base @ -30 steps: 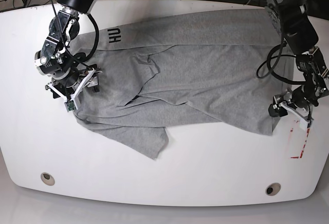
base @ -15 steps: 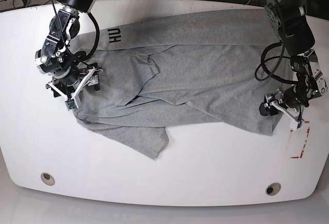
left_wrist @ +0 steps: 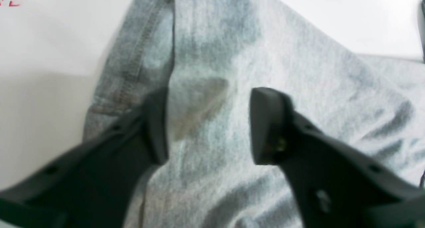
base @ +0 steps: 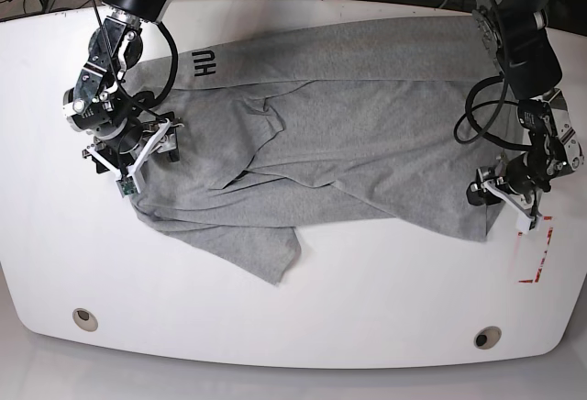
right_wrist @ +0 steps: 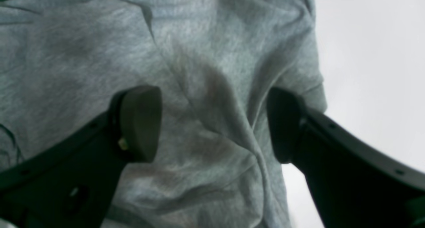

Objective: Fold the T-shirt properly
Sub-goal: 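Move the left gripper along the shirt side to the hem and grasp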

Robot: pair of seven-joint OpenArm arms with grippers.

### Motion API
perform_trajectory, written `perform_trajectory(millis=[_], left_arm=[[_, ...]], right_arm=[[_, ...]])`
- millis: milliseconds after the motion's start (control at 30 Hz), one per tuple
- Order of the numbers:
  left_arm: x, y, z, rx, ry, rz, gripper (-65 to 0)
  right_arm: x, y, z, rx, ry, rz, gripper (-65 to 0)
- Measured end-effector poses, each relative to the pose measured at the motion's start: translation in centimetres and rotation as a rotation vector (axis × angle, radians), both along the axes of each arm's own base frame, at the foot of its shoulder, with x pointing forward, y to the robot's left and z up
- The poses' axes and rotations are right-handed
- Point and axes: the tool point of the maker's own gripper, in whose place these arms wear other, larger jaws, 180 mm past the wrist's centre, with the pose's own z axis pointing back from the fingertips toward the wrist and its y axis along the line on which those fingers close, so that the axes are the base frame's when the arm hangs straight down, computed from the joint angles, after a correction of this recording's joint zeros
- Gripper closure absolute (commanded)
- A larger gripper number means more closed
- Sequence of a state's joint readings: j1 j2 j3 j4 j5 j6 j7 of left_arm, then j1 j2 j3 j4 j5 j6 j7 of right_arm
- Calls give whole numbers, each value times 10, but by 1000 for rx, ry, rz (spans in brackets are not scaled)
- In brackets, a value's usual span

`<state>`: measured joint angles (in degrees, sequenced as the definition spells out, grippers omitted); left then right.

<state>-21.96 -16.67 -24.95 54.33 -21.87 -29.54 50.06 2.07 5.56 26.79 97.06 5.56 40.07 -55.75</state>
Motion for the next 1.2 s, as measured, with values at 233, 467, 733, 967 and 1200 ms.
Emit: perform_trajectory(millis=[233, 467, 733, 967, 1200], left_arm=[[0, -7, -8, -37, 11, 6, -321], [-1, -10, -10, -40, 20, 2, -101], [-2, -14, -9, -36, 10, -43, -25], [3, -12, 9, 12, -43, -59, -25], [11, -4, 38, 73, -94, -79, -24]], right_arm=[[0, 0, 0, 0, 1, 0, -460], [0, 0, 0, 0, 0, 0, -460], [0, 0, 0, 0, 0, 0, -460], [0, 0, 0, 0, 0, 0, -460], [0, 0, 0, 1, 1, 0, -460]])
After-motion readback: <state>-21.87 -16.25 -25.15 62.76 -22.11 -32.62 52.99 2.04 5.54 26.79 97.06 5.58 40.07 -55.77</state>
